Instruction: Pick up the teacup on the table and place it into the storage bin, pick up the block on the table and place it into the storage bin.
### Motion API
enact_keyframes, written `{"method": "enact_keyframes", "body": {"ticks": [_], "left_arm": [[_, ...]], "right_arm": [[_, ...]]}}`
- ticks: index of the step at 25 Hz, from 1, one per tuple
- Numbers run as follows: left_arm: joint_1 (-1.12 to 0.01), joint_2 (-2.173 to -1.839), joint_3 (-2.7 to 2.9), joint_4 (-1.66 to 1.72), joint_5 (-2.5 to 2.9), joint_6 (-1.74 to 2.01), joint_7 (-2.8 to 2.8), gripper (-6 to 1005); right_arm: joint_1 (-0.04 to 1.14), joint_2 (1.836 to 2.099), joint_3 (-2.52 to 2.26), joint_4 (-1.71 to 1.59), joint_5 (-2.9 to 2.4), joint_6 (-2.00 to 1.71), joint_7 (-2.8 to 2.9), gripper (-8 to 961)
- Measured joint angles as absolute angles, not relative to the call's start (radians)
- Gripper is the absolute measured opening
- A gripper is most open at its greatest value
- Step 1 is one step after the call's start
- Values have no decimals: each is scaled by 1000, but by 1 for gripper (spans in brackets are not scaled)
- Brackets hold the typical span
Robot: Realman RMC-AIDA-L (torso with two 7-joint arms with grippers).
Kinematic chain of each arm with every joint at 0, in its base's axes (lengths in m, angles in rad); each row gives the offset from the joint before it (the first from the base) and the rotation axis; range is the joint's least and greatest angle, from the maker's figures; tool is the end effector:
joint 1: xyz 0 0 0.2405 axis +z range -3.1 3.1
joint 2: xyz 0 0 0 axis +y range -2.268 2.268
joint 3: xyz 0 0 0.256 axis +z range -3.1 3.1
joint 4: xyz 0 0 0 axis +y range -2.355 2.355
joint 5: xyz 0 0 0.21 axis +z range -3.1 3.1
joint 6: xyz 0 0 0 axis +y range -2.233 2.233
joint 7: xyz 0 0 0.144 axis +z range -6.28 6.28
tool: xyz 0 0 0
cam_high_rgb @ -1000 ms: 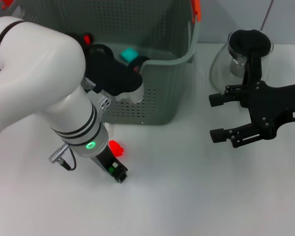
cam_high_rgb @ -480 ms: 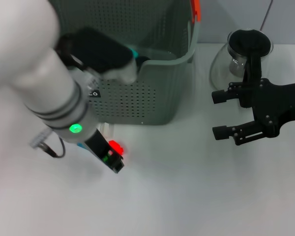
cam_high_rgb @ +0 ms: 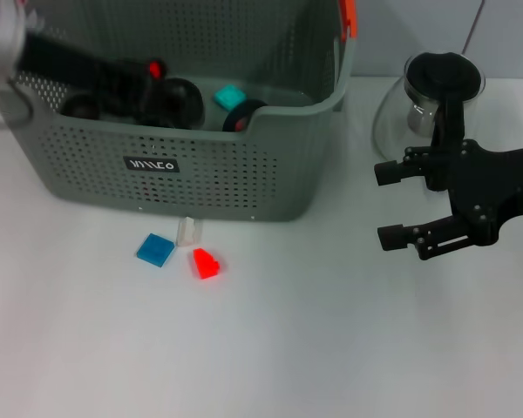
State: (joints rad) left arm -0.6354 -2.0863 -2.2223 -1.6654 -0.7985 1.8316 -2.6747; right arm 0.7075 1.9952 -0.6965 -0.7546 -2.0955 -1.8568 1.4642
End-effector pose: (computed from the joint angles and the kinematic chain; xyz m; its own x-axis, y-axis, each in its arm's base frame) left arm -0.1263 0.3473 0.1014 0.6885 0.6867 0.2332 0.7224 -0.6209 -0.3045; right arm 0.2004 0.3474 0.0407 0.8975 -0.1884 -0.3986 -0.1879 -0.9813 0.0408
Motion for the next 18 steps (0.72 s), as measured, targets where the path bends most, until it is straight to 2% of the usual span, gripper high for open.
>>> {"method": "enact_keyframes", "body": {"ticks": [4, 7, 10, 13, 18], "left_arm": [[-729, -2019, -2303, -1536, -802, 1749, -2639, 488], [-798, -1954, -2298, -1354, -763, 1613, -2624, 500], [-861, -1916, -2280, -1183, -675, 1485, -2618, 512], [-900, -1911, -2274, -1099, -590, 1391, -2617, 525], [-892, -1945, -2261, -1138, -549, 1312, -2609, 545]], "right_arm": [[715, 1995, -696, -755, -2095, -1866, 1483, 939], [720, 1999, -696, -755, -2095, -1866, 1494, 939], [723, 2002, -697, -755, -2095, -1867, 1502, 939], [723, 2003, -697, -755, -2095, -1867, 1504, 939], [724, 2004, -696, -755, -2095, -1857, 1504, 939]]}}
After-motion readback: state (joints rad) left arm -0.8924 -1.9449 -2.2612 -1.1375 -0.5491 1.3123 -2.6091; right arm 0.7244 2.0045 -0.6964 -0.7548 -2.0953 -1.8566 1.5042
